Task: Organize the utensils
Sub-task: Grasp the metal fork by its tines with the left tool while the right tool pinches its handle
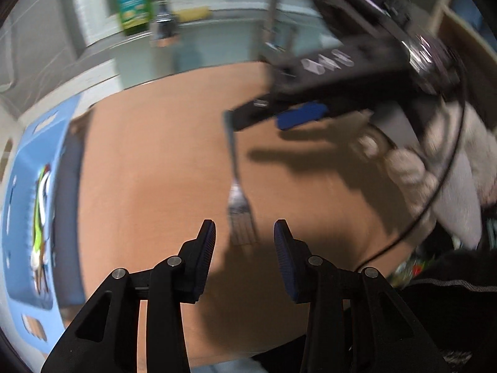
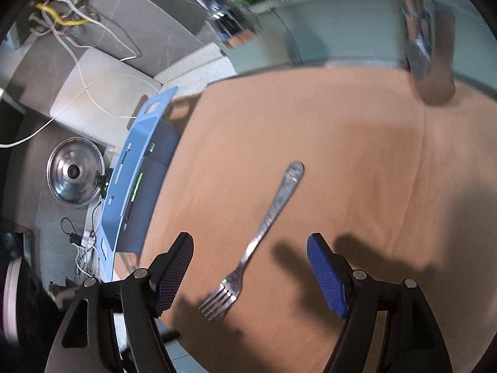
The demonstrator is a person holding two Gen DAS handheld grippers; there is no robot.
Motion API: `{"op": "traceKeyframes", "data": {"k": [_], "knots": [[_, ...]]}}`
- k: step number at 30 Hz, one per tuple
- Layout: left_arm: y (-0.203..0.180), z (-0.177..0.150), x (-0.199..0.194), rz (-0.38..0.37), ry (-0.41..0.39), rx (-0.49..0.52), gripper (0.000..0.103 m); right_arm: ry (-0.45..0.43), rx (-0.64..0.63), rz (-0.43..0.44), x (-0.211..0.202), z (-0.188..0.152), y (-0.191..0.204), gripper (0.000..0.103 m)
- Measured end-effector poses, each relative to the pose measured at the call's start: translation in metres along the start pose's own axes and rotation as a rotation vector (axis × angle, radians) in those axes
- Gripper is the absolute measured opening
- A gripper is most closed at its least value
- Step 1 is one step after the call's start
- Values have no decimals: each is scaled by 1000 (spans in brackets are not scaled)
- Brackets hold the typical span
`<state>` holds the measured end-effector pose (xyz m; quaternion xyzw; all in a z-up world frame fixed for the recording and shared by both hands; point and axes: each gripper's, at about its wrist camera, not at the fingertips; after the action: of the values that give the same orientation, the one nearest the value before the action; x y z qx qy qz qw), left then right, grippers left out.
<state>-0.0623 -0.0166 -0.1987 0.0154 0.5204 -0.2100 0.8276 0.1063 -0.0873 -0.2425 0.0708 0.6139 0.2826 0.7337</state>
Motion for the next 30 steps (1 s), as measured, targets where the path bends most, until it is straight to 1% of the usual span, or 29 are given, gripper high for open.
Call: {"op": "traceKeyframes", "data": {"k": [1, 5, 9, 11, 19, 26, 28, 30], "knots": [[-6, 1, 5, 4, 15, 27, 38, 9, 19, 16, 3, -1, -3, 71], [-16, 2, 23, 9, 75, 81, 38, 46, 63, 33, 14, 0, -12, 54], [-16, 3, 41, 46, 128, 112, 38, 75, 99, 57, 25, 1, -15, 47], [-14, 3, 46, 47, 146, 108, 38, 85, 109, 57, 30, 1, -15, 41], [1, 4, 52, 54, 176, 86, 38, 102, 150, 81, 39, 7, -18, 34], [10, 7, 57, 42, 194, 81, 38, 104, 156, 86, 41, 8, -18, 33], [14, 10, 60, 21, 199, 70, 35, 109, 169, 94, 42, 9, -19, 33], [21, 14, 62, -3, 206, 55, 31, 115, 183, 102, 43, 11, -20, 33]]}}
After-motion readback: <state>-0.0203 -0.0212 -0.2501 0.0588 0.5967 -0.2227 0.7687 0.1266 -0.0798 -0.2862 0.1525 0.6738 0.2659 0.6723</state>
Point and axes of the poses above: each gripper's, at about its wrist camera, not at the fingertips, and x roughly the way its jaws point, y to its left, z to its top, and after that the axes turned 8 degrees about -z, right-handed
